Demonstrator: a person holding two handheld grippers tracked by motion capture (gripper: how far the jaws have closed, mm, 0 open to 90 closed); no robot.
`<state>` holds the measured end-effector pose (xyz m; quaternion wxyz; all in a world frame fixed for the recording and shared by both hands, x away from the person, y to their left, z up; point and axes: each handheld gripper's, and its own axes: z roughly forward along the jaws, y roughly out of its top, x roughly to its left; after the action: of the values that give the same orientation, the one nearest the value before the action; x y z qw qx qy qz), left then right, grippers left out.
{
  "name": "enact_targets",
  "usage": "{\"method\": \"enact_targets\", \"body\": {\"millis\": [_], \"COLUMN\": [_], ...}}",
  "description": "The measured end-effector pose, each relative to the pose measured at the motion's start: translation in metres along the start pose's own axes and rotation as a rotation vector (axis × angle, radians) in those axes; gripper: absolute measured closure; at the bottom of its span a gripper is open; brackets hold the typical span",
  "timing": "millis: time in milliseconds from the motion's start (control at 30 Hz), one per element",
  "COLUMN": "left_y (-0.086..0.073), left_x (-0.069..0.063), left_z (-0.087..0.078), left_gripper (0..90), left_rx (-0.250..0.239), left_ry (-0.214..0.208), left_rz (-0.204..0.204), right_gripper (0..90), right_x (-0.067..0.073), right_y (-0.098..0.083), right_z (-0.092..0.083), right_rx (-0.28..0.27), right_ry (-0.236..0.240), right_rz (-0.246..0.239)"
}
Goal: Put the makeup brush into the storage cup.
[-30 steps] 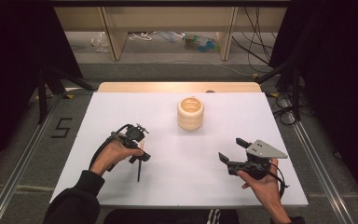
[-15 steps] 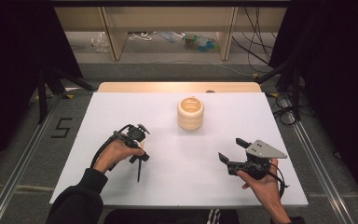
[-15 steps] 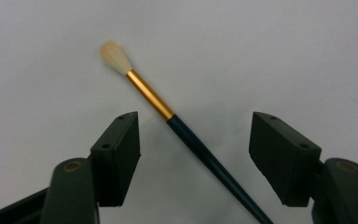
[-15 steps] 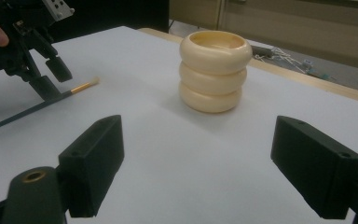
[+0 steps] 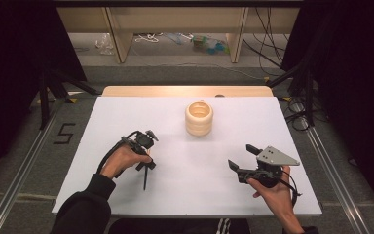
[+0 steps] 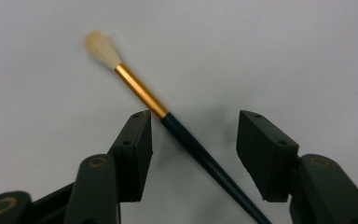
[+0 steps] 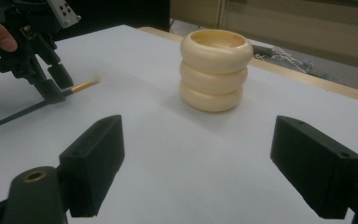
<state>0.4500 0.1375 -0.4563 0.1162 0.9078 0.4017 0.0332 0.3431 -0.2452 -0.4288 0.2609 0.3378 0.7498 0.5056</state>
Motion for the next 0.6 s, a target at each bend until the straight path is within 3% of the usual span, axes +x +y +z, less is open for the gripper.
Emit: {"method": "enact_targets", "body": {"millis": [33,67,100,133,167,200,233,333,500,600], "left_y": [0.0,0.0003,0.0016,0.0014,0.0026,0.0026,0.003,0.0046,0.0054,0.0064], "left_x": [-0.0023,-0.0025,0.0007,-0.0008,-0.0011,-0.0011,0.0005,0.0009,0.0,-0.0002], "left_z": [0.0007,0.001,0.0004,0.0013,0.0016,0.0016,0.0021,0.0044,0.0059,0.0052], "left_gripper": [47.7,47.7,49.4,50.1,51.1,51.3,52.5,54.6,58.4,59.6], "left_rx": [-0.009,-0.016,-0.007,-0.009,0.007,0.007,0.039,0.034,0.05,0.059], "left_ry": [-0.007,-0.007,-0.002,-0.011,-0.012,-0.012,0.014,0.001,0.017,0.012], "left_rz": [-0.047,-0.059,-0.026,-0.058,-0.062,-0.062,-0.036,-0.065,-0.062,-0.061], "right_gripper": [18.4,18.4,18.5,18.5,18.6,18.6,18.7,19.0,19.3,19.5], "right_x": [0.0003,0.0003,0.0003,0.0003,0.0002,0.0002,0.0001,-0.0002,-0.0002,0.0007], "right_y": [0.0001,0.0001,-0.0001,-0.0003,-0.0004,-0.0004,-0.0002,-0.0007,-0.0008,0.0002], "right_z": [0.0001,0.0001,0.0001,-0.0001,0.0004,0.0004,0.0007,0.0004,0.0006,-0.0015], "right_rx": [-0.001,-0.001,0.001,0.007,0.001,0.001,-0.001,0.001,-0.013,0.009], "right_ry": [0.0,0.0,0.003,0.006,0.003,0.003,0.0,0.0,0.003,0.004], "right_rz": [0.004,0.004,0.001,-0.001,0.001,0.001,0.003,0.003,0.002,0.016]}}
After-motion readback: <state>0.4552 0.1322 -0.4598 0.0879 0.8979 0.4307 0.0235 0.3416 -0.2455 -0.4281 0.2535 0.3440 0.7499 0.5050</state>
